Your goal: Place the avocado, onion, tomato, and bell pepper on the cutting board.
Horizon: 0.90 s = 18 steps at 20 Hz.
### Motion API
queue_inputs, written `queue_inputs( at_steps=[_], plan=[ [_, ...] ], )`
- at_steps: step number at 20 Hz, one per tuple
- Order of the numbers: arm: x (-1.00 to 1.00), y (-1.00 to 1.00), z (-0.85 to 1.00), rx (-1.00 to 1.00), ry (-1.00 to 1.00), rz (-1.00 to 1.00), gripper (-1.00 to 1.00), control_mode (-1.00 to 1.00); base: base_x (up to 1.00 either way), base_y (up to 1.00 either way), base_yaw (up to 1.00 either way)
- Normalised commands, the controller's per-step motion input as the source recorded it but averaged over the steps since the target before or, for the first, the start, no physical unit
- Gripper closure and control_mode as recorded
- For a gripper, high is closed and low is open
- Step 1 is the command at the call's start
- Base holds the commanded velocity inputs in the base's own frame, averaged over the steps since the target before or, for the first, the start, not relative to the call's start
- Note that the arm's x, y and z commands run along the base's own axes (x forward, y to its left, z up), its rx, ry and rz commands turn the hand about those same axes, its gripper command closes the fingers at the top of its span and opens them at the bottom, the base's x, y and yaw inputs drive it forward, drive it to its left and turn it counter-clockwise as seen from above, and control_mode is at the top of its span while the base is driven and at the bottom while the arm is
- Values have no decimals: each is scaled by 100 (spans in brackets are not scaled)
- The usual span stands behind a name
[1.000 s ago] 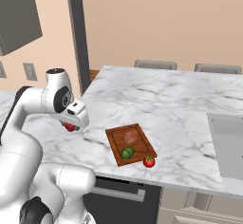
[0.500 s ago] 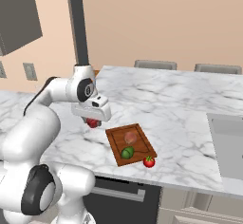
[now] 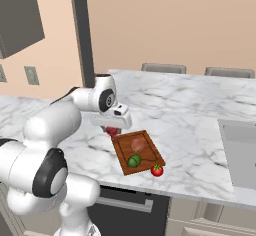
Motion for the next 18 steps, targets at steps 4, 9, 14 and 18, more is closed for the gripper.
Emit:
queue_inputs(
  at_steps=[4, 9, 14, 18],
  plan=[
    [41, -22, -24, 1, -1, 10, 100, -100, 0, 0, 0],
    [42, -2, -24, 2, 0, 10, 100, -100, 0, 0, 0],
    [25, -5, -46, 2, 0, 8, 100, -100, 0, 0, 0],
    [16, -12, -46, 2, 0, 5, 100, -100, 0, 0, 0]
  ],
)
